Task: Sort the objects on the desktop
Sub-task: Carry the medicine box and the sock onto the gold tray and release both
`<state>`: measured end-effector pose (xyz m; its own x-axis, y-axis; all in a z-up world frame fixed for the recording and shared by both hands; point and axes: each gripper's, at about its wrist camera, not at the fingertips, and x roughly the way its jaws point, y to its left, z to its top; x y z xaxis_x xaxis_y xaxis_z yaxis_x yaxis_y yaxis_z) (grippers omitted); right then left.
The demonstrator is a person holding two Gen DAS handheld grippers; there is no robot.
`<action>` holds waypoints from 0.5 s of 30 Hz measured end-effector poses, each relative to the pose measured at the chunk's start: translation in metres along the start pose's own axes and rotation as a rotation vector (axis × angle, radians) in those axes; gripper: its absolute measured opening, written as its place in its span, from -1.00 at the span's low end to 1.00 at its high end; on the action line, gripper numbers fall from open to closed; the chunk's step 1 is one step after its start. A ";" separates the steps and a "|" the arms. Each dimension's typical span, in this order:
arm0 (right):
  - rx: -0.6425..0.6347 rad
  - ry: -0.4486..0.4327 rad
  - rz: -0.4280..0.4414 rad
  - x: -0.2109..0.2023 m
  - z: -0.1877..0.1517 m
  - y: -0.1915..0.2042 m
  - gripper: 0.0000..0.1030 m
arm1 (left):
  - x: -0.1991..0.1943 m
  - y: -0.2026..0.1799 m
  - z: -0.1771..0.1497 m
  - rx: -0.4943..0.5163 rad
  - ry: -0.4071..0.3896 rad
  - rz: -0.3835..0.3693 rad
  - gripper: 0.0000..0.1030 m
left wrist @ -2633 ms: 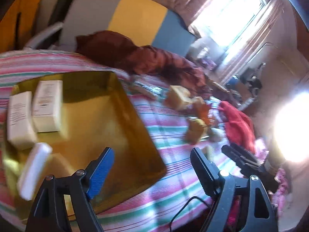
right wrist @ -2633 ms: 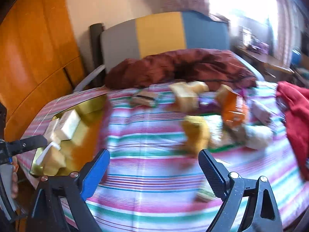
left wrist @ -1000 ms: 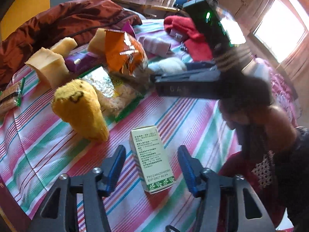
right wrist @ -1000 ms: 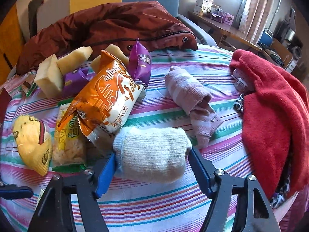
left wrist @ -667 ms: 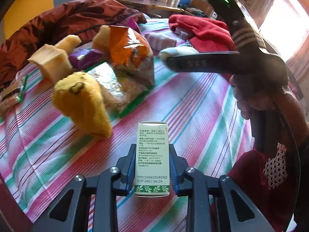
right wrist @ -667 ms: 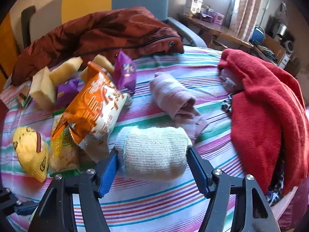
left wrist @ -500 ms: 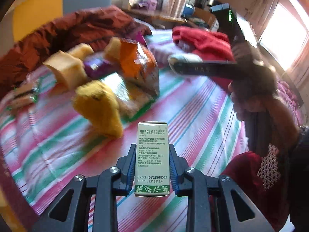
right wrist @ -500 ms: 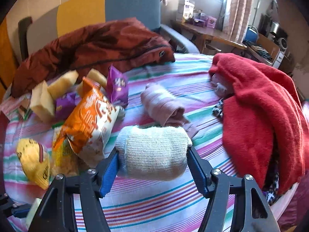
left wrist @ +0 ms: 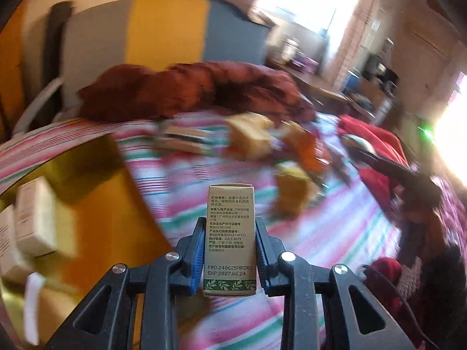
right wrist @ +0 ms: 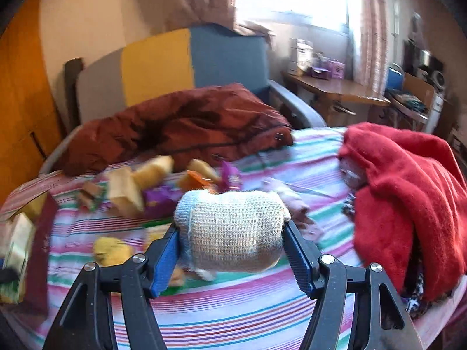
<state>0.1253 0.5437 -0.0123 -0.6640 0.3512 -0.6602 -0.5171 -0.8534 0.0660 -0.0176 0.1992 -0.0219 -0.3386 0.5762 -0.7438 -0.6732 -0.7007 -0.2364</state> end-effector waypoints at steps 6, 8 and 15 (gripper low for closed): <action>-0.114 -0.003 0.144 -0.020 0.010 0.077 0.32 | -0.024 0.070 -0.011 -0.133 -0.046 0.120 -0.42; -0.155 -0.004 0.192 -0.025 0.011 0.106 0.32 | -0.031 0.086 -0.017 -0.160 -0.059 0.147 -0.42; -0.292 0.039 0.374 -0.024 0.011 0.217 0.32 | -0.063 0.138 -0.035 -0.259 -0.114 0.256 -0.42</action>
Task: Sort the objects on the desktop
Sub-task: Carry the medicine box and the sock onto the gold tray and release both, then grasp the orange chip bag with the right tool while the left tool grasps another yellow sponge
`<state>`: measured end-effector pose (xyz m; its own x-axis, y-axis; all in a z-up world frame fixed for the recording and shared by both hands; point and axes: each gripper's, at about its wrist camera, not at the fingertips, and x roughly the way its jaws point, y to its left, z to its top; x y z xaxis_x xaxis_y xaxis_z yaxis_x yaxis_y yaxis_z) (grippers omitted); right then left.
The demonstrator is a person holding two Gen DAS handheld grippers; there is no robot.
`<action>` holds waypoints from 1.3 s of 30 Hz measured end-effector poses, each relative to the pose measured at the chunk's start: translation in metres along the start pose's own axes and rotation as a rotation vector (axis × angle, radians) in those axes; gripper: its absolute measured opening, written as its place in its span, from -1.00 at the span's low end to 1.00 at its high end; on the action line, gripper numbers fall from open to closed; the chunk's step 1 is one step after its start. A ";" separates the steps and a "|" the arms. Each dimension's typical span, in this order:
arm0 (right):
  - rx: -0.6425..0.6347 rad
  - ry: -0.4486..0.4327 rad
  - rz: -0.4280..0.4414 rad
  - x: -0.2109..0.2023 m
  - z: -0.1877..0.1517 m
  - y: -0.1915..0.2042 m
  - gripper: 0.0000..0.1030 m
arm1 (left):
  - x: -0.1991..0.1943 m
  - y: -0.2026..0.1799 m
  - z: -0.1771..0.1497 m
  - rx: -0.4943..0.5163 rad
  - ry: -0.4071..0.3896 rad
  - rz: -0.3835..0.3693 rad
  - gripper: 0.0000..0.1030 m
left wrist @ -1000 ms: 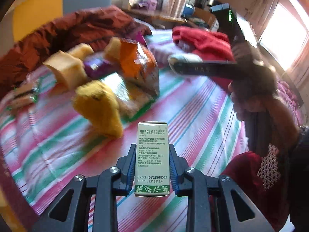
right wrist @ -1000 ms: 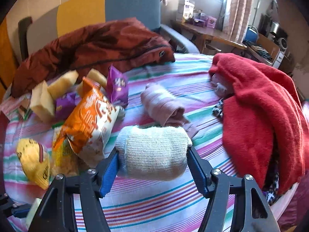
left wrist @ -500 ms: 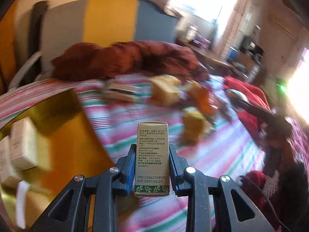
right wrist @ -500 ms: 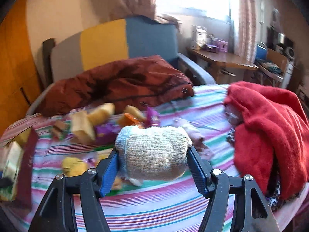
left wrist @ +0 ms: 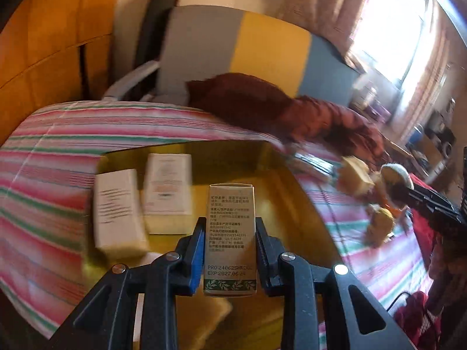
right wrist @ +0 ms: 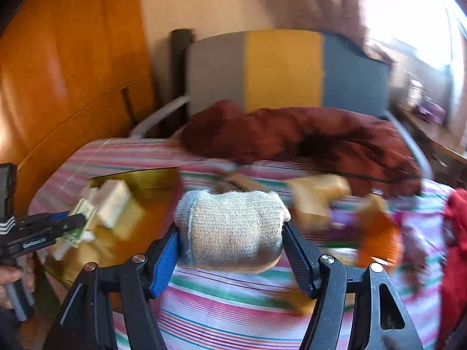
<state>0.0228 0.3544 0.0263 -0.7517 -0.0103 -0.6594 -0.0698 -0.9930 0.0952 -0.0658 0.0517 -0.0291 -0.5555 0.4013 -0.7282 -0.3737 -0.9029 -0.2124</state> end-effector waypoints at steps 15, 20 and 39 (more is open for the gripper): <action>-0.066 0.084 0.189 0.096 0.034 0.131 0.51 | -0.007 0.072 -0.021 -0.170 0.022 0.062 0.01; -0.061 0.089 0.182 0.099 0.030 0.138 0.58 | -0.013 0.071 -0.024 -0.177 0.007 0.064 0.01; 0.097 0.049 0.046 0.040 -0.016 0.050 0.72 | -0.017 -0.025 -0.009 0.012 0.016 -0.084 0.01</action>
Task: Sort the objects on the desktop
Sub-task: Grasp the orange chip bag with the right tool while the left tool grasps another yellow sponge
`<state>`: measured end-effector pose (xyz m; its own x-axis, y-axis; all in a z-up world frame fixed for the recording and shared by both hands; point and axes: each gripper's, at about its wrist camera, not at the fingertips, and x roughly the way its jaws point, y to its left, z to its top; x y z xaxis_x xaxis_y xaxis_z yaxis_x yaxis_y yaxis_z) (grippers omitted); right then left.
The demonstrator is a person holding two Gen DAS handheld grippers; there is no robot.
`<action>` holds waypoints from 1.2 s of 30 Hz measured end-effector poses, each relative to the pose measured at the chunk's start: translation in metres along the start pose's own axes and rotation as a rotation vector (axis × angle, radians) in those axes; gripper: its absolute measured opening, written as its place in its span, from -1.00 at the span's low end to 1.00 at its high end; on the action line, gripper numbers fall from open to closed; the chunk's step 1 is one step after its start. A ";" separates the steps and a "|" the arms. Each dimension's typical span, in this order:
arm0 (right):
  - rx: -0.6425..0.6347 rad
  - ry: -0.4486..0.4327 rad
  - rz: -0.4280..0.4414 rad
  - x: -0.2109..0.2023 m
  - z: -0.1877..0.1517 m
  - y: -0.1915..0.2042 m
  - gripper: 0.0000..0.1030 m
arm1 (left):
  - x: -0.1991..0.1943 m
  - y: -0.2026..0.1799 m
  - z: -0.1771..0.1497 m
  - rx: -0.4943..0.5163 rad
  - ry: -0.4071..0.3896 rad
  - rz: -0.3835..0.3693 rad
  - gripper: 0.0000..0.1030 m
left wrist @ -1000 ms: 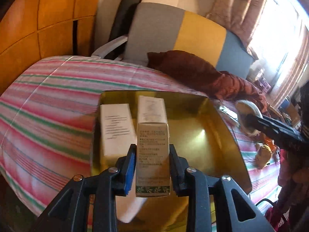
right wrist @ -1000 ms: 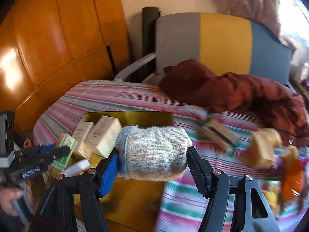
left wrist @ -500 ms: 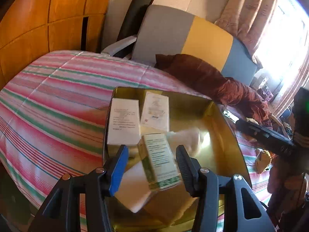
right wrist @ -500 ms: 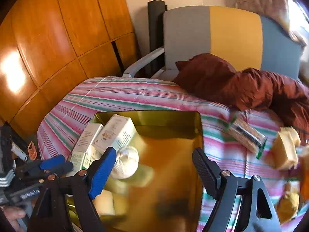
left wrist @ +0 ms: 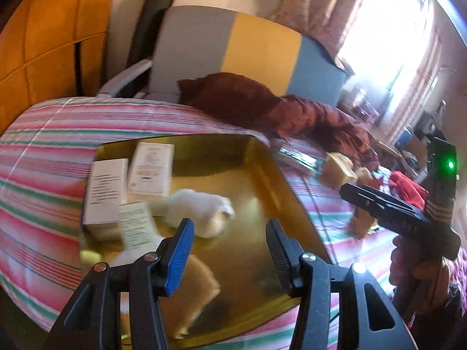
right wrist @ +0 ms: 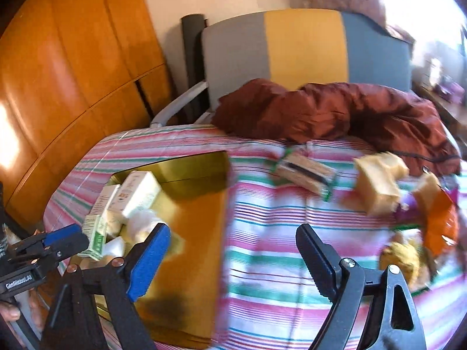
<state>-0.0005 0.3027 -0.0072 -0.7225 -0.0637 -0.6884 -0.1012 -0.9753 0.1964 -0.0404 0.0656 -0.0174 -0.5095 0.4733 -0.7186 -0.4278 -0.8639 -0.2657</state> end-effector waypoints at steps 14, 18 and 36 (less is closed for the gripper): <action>0.200 -0.055 -0.187 -0.060 -0.015 -0.134 0.77 | 0.025 -0.078 0.003 0.148 0.061 -0.073 0.01; 0.251 -0.073 -0.227 -0.074 -0.015 -0.168 0.81 | 0.034 -0.096 0.003 0.177 0.085 -0.090 0.01; 0.541 -0.027 -0.225 -0.041 -0.031 -0.298 0.84 | 0.084 -0.167 0.019 0.284 0.153 -0.145 0.01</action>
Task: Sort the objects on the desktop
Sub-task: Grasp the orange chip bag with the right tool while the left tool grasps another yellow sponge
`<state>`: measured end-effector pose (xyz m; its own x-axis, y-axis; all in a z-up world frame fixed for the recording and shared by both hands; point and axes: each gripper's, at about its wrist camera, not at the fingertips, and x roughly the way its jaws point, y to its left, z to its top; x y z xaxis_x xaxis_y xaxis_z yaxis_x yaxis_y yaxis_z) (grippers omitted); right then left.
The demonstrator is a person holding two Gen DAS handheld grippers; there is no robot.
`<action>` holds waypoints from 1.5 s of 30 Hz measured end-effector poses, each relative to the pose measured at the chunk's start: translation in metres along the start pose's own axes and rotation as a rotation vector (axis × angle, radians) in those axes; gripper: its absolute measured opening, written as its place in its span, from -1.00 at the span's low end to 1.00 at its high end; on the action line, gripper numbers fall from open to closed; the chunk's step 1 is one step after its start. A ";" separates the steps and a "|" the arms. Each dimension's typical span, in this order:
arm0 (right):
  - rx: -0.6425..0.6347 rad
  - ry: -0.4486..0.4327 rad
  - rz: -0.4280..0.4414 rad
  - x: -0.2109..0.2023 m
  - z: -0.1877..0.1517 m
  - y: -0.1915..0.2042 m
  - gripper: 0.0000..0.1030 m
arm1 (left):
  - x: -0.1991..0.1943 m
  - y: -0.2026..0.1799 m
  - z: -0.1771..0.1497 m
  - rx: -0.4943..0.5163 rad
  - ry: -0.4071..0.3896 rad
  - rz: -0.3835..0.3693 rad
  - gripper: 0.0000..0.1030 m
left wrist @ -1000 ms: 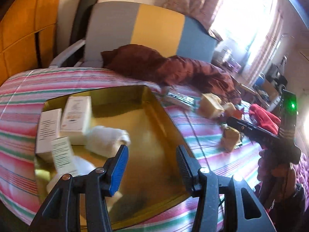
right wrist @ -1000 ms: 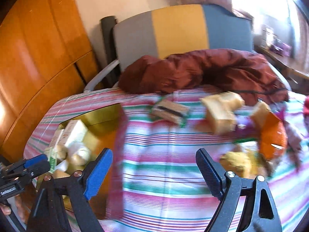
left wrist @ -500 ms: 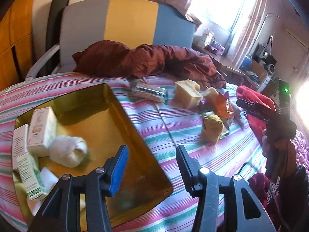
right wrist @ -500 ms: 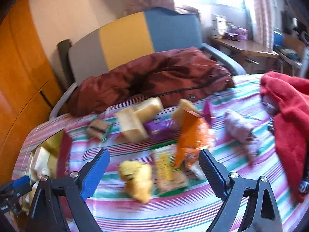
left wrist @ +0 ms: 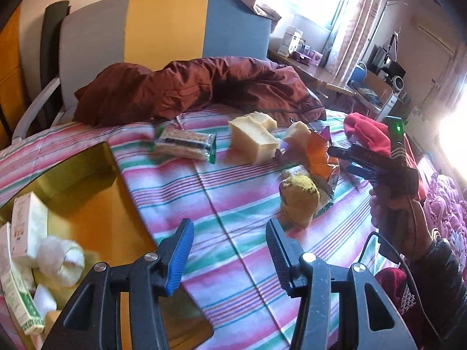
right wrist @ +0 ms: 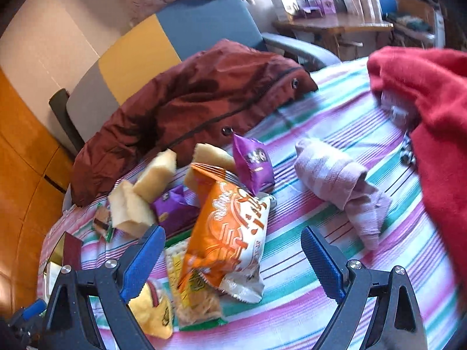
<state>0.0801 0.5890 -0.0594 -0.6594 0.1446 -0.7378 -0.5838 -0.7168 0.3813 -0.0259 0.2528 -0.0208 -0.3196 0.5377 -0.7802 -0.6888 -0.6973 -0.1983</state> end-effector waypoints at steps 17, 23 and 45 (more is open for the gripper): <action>0.000 0.074 0.033 0.038 0.003 -0.003 0.48 | 0.080 -0.028 0.065 -0.043 0.090 -0.116 0.05; -0.060 0.084 0.015 0.041 0.003 0.006 0.28 | 0.113 -0.026 0.091 -0.129 0.114 -0.153 0.06; -0.096 0.095 -0.007 0.041 0.001 0.009 0.28 | 0.199 -0.023 0.123 -0.198 0.175 -0.038 0.01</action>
<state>0.0479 0.5891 -0.0856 -0.6053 0.0878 -0.7912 -0.5373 -0.7784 0.3247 -0.1534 0.4339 -0.0987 -0.1673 0.4869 -0.8573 -0.5521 -0.7667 -0.3277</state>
